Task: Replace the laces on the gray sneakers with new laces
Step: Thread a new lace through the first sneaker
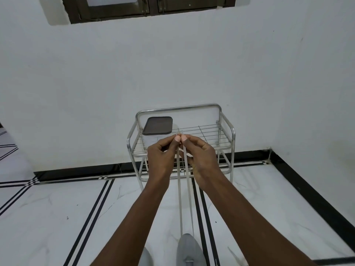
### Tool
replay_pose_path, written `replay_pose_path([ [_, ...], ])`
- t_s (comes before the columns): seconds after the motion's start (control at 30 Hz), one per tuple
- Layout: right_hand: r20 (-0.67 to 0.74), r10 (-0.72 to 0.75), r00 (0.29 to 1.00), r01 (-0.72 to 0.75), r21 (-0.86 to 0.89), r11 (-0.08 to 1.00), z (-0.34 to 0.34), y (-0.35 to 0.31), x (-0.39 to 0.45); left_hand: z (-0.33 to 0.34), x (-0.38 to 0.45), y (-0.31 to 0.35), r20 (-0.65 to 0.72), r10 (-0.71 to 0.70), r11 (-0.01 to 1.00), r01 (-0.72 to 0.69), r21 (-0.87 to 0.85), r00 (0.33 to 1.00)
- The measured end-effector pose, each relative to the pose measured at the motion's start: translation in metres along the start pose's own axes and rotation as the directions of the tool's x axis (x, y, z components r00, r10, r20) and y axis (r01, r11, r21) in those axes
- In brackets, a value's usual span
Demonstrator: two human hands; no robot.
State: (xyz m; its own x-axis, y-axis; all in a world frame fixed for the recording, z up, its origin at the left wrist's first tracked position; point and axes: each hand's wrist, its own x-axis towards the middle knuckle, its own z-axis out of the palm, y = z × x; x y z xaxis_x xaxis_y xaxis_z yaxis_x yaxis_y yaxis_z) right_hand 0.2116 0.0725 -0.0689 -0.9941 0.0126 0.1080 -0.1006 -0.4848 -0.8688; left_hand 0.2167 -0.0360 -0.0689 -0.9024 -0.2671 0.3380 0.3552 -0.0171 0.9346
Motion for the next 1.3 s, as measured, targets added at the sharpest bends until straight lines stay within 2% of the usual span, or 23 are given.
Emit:
replay_pose_path([
  [0.17,-0.068,-0.007,0.998,-0.007,-0.202,0.979,-0.031,0.027,-0.005,-0.015,-0.014,-0.031,-0.004,-0.063,0.996,0.063,0.068,0.998],
  [0.23,-0.073,-0.012,0.997,-0.015,-0.349,0.937,-0.055,0.053,-0.013,-0.028,-0.029,-0.062,-0.016,-0.117,0.986,0.118,0.114,0.993],
  [0.33,-0.063,0.050,0.997,-0.075,-0.529,0.845,-0.098,0.102,-0.032,-0.046,-0.060,-0.119,-0.109,-0.229,0.950,0.246,0.194,0.967],
  [0.47,-0.074,0.171,0.983,-0.175,-0.685,0.707,-0.159,0.179,-0.068,-0.067,-0.115,-0.206,-0.194,-0.429,0.855,0.466,0.228,0.882],
  [0.53,-0.080,0.212,0.974,-0.202,-0.732,0.650,-0.182,0.214,-0.085,-0.074,-0.140,-0.239,-0.229,-0.487,0.808,0.534,0.248,0.843],
  [0.63,-0.075,0.234,0.969,-0.201,-0.791,0.578,-0.204,0.255,-0.103,-0.079,-0.174,-0.271,-0.255,-0.481,0.739,0.544,0.397,0.839],
  [0.7,-0.063,0.236,0.970,-0.186,-0.817,0.546,-0.210,0.274,-0.109,-0.076,-0.193,-0.283,-0.259,-0.437,0.702,0.507,0.501,0.861],
  [0.77,-0.035,0.219,0.975,-0.145,-0.847,0.512,-0.211,0.284,-0.113,-0.070,-0.210,-0.286,-0.230,-0.383,0.693,0.443,0.569,0.895],
  [0.83,-0.001,0.229,0.973,-0.114,-0.870,0.480,-0.212,0.294,-0.113,-0.064,-0.223,-0.291,-0.175,-0.398,0.688,0.419,0.593,0.901],
  [0.97,0.055,0.259,0.964,-0.060,-0.908,0.414,-0.212,0.303,-0.115,-0.059,-0.234,-0.294,-0.095,-0.421,0.611,0.360,0.705,0.902],
  [1.1,0.119,0.262,0.958,0.003,-0.915,0.404,-0.212,0.305,-0.116,-0.068,-0.236,-0.298,-0.121,-0.426,0.572,0.370,0.732,0.897],
  [1.3,0.120,0.215,0.969,0.025,-0.916,0.399,-0.209,0.312,-0.119,-0.081,-0.234,-0.297,-0.054,-0.445,0.622,0.351,0.700,0.894],
])
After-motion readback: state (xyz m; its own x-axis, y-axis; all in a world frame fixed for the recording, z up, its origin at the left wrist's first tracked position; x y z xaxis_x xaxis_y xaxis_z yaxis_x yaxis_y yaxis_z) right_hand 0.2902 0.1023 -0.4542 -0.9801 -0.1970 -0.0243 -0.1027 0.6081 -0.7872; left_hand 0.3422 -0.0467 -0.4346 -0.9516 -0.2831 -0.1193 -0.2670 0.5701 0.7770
